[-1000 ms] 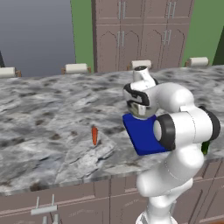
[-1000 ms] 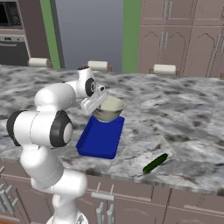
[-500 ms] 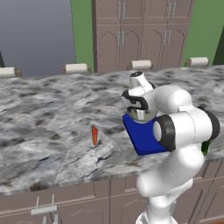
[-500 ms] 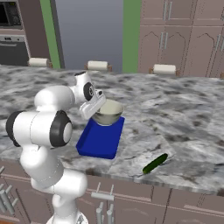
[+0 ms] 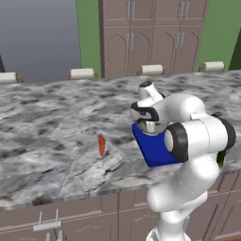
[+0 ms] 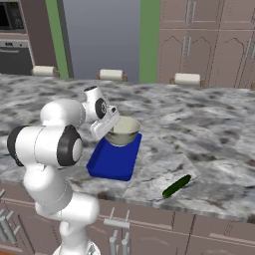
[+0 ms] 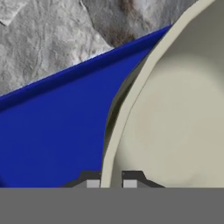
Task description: Place the two vegetables and bowl onto the tray for setting up a vegetable dip station.
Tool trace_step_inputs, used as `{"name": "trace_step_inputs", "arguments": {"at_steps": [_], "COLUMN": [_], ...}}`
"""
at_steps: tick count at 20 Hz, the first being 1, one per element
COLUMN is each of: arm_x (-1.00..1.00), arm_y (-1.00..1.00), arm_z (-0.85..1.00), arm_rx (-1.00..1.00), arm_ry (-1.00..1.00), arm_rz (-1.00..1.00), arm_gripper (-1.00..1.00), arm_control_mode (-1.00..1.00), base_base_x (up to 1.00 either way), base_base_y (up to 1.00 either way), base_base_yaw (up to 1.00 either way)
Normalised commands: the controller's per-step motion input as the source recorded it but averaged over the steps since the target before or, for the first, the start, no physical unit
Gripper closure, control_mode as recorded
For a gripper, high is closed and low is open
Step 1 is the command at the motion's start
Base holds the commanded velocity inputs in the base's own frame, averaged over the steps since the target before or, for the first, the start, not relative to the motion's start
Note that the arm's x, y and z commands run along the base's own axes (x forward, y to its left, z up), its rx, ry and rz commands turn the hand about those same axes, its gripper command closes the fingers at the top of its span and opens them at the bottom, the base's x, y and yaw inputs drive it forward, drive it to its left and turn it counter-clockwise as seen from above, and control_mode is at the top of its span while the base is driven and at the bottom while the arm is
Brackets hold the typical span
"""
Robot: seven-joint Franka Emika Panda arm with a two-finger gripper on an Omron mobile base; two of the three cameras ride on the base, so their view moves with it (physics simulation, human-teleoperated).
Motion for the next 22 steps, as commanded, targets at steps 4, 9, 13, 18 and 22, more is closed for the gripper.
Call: {"name": "trace_step_inputs", "arguments": {"at_steps": [4, 9, 13, 18, 22], "arm_x": [0.02, 0.0, 0.0, -0.12, -0.17], "arm_y": [0.0, 0.0, 0.0, 0.0, 0.01], "arm_z": [-0.08, -0.04, -0.02, -0.04, -0.11], "arm_rx": [-0.05, -0.06, -0.07, -0.02, 0.0], "arm_ry": [0.0, 0.0, 0.0, 0.0, 0.0], "arm_rz": [0.0, 0.0, 0.0, 0.0, -0.01], "arm_gripper": [1.0, 1.0, 1.0, 1.0, 1.0], "arm_control_mode": [-1.0, -1.0, -1.0, -1.0, -1.0], "base_base_x": [0.0, 0.0, 0.0, 0.0, 0.0], "base_base_y": [0.0, 0.0, 0.0, 0.0, 0.0], "base_base_yaw": [0.0, 0.0, 0.0, 0.0, 0.0]}}
